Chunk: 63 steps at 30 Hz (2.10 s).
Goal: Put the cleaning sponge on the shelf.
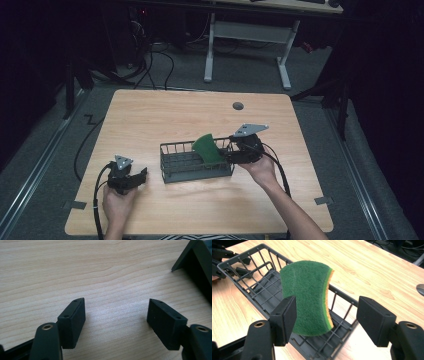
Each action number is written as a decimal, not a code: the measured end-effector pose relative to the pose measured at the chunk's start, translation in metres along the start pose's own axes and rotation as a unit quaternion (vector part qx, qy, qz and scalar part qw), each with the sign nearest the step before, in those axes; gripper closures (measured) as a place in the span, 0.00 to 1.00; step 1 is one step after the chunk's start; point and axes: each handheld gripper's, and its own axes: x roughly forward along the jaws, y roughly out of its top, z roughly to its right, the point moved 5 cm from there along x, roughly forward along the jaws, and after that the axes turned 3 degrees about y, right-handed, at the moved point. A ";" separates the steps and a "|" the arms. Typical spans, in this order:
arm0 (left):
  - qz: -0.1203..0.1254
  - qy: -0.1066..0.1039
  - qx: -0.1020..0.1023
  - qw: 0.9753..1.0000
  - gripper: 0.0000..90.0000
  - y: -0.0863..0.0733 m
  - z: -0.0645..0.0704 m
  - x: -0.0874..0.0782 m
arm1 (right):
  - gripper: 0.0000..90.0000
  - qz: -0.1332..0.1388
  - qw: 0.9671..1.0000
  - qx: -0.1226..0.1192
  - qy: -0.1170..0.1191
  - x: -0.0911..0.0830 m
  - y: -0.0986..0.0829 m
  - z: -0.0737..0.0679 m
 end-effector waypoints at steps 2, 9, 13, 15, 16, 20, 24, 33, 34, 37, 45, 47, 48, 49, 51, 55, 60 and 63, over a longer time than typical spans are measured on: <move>0.000 0.000 0.000 1.000 0.35 0.000 0.000 0.000 | 0.39 0.005 1.000 0.004 0.000 -0.004 -0.002 0.003; 0.000 0.000 0.000 1.000 0.35 0.000 0.000 0.000 | 0.40 0.024 0.999 0.032 -0.003 -0.017 -0.011 0.015; 0.000 0.000 0.000 1.000 0.35 0.000 0.000 0.000 | 0.40 0.024 0.999 0.042 -0.015 -0.026 -0.017 0.024; 0.000 0.000 0.000 1.000 0.35 0.000 0.000 0.000 | 0.40 0.031 0.998 0.046 -0.021 -0.033 -0.018 0.027; 0.000 0.000 0.000 1.000 0.35 0.000 0.000 0.000 | 0.40 0.034 0.998 0.047 -0.023 -0.036 -0.019 0.029; 0.000 0.000 0.000 1.000 0.35 0.000 0.000 0.000 | 0.41 0.044 0.997 0.058 -0.034 -0.050 -0.023 0.036; 0.000 0.001 0.000 1.000 0.35 0.000 0.000 0.000 | 0.41 0.052 0.995 0.070 -0.047 -0.065 -0.029 0.044; 0.000 0.001 -0.002 1.000 0.35 0.000 0.000 0.000 | 0.43 0.068 0.990 0.102 -0.069 -0.088 -0.057 0.062; 0.000 0.001 -0.001 1.000 0.35 0.000 0.000 0.000 | 0.43 0.068 0.989 0.107 -0.069 -0.090 -0.060 0.064; 0.000 0.001 -0.002 1.000 0.35 0.000 0.000 0.000 | 0.43 0.071 0.988 0.117 -0.077 -0.096 -0.069 0.071; 0.000 0.001 -0.003 1.000 0.35 0.000 0.000 0.000 | 0.43 0.071 0.981 0.153 -0.092 -0.106 -0.100 0.085; 0.000 0.001 -0.003 1.000 0.35 0.000 0.000 0.000 | 0.43 0.072 0.980 0.160 -0.095 -0.107 -0.107 0.087; 0.000 0.001 -0.003 1.000 0.35 0.000 0.000 0.000 | 0.43 0.070 0.979 0.165 -0.095 -0.107 -0.111 0.088; 0.000 0.001 -0.003 1.000 0.35 0.000 0.000 0.000 | 0.43 0.068 0.979 0.166 -0.097 -0.107 -0.114 0.088; 0.000 0.001 -0.003 1.000 0.35 0.000 0.000 0.000 | 0.43 0.067 0.978 0.171 -0.100 -0.106 -0.122 0.089; 0.000 0.001 -0.003 1.000 0.35 0.000 0.000 0.000 | 0.43 0.065 0.975 0.184 -0.105 -0.105 -0.136 0.091; 0.000 0.001 -0.003 1.000 0.35 0.000 0.000 0.000 | 0.43 0.057 0.973 0.195 -0.114 -0.103 -0.151 0.094; 0.000 0.001 -0.003 1.000 0.35 0.000 0.000 0.000 | 0.43 0.052 0.971 0.200 -0.120 -0.101 -0.159 0.095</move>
